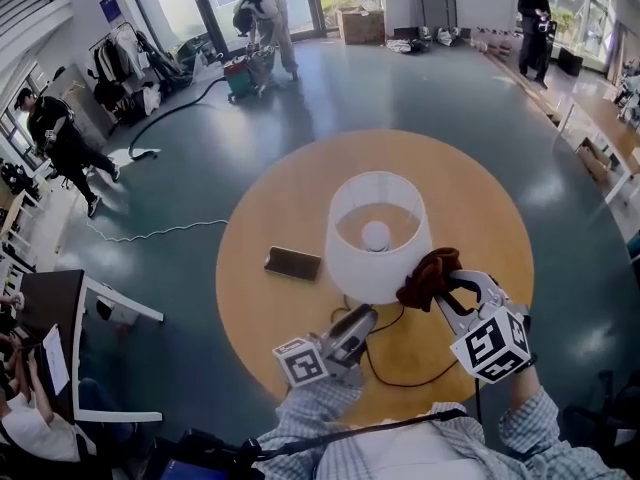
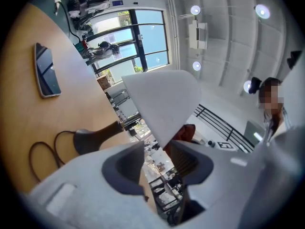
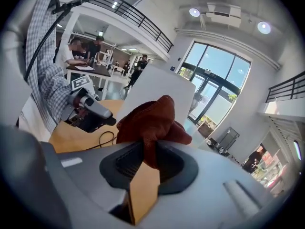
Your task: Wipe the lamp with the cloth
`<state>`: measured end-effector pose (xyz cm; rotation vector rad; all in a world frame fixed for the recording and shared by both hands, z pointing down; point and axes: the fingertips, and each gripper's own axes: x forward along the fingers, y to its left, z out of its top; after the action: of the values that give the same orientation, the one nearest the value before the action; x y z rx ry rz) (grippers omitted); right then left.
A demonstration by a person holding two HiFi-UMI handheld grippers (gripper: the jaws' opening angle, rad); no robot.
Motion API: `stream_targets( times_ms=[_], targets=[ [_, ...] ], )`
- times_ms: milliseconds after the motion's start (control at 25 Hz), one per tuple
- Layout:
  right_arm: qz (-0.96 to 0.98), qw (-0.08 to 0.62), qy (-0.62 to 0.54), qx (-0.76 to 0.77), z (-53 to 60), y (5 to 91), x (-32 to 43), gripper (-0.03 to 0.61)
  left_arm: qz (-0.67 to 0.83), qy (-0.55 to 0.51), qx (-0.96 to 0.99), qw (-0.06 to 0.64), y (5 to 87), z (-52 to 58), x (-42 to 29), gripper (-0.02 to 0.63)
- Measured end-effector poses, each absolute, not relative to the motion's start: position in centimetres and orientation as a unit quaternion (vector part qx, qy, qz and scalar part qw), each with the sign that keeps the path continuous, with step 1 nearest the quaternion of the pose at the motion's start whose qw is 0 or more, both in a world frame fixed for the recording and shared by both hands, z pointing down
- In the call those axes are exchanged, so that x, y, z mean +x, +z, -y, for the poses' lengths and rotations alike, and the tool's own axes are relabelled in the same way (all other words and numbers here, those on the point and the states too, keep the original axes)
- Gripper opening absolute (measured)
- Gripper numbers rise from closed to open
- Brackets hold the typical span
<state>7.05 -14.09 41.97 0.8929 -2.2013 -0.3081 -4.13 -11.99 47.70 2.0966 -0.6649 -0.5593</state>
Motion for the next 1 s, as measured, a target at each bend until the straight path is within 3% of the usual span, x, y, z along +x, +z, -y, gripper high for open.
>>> stream_targets(
  times_ms=[160, 320, 520, 760, 1000],
  targets=[
    [0.858, 0.353, -0.114, 0.355, 14.3, 41.9, 6.8, 0.080, 0.299, -0.194, 0.845, 0.399, 48.9, 11.1, -7.2, 0.158],
    [0.860, 0.350, -0.113, 0.353, 14.4, 42.0, 7.1, 0.081, 0.338, -0.132, 0.871, 0.330, 47.1, 10.7, -10.8, 0.152],
    [0.864, 0.345, -0.112, 0.350, 14.3, 41.8, 7.0, 0.080, 0.359, 0.000, 0.918, 0.165, 41.5, 12.1, -13.2, 0.152],
    [0.869, 0.340, -0.111, 0.342, 14.2, 42.1, 7.4, 0.081, 0.301, 0.225, 0.925, -0.052, 36.4, 14.3, -10.0, 0.153],
    [0.871, 0.339, -0.113, 0.337, 14.4, 42.5, 6.8, 0.081, 0.220, 0.355, 0.890, -0.184, 34.1, 15.0, -7.3, 0.156]
  ],
)
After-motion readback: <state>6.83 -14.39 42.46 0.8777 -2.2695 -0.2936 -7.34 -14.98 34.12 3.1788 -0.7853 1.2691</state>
